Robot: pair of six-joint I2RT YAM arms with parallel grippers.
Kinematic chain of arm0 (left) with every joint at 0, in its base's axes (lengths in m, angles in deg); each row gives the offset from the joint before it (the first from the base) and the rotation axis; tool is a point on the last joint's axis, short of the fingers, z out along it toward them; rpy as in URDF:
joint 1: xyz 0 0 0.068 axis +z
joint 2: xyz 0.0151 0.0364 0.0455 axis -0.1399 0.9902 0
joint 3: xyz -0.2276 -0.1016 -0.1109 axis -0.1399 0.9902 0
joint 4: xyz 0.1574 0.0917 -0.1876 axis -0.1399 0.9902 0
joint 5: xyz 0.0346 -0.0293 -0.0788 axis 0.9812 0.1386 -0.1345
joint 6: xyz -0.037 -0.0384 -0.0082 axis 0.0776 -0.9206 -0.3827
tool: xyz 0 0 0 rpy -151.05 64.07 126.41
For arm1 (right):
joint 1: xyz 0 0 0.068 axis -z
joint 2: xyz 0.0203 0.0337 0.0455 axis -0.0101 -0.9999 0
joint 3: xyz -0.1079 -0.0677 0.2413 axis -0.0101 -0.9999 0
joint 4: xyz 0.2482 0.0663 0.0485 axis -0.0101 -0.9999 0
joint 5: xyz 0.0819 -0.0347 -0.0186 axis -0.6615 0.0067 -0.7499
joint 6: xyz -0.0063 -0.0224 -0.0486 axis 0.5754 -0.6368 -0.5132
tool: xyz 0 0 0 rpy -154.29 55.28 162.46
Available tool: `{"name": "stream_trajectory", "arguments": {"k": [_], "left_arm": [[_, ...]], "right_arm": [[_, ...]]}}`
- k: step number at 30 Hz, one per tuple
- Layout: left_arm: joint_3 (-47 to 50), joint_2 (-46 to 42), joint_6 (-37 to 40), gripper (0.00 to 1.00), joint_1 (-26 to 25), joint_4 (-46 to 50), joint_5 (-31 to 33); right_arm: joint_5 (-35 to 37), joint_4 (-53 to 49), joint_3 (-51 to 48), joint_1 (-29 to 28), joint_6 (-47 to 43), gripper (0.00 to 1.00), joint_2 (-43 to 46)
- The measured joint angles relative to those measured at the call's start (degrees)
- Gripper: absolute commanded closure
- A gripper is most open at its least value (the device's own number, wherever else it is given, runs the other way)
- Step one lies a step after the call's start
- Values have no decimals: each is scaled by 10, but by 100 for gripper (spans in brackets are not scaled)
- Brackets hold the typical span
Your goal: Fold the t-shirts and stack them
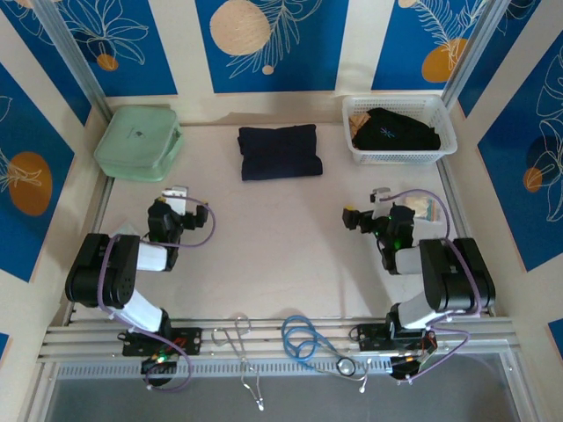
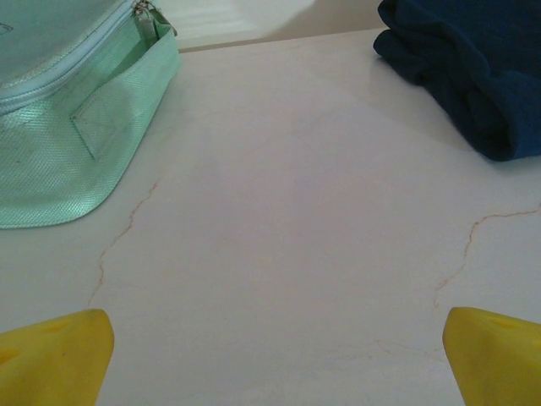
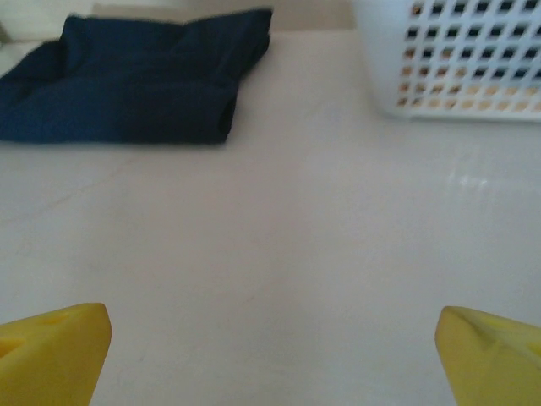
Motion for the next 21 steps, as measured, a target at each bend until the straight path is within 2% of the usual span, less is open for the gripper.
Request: {"name": "stream_trajectory", "arguments": {"k": [3, 7, 21], "left_arm": [[0, 0, 0, 1, 0, 1, 0], [0, 0, 0, 1, 0, 8, 0], [0, 0, 0, 1, 0, 13, 0]], "right_arm": [[-10, -43, 38, 21, 10, 1, -11], [27, -53, 78, 18, 17, 1, -12], [52, -72, 79, 10, 18, 1, -11]]}}
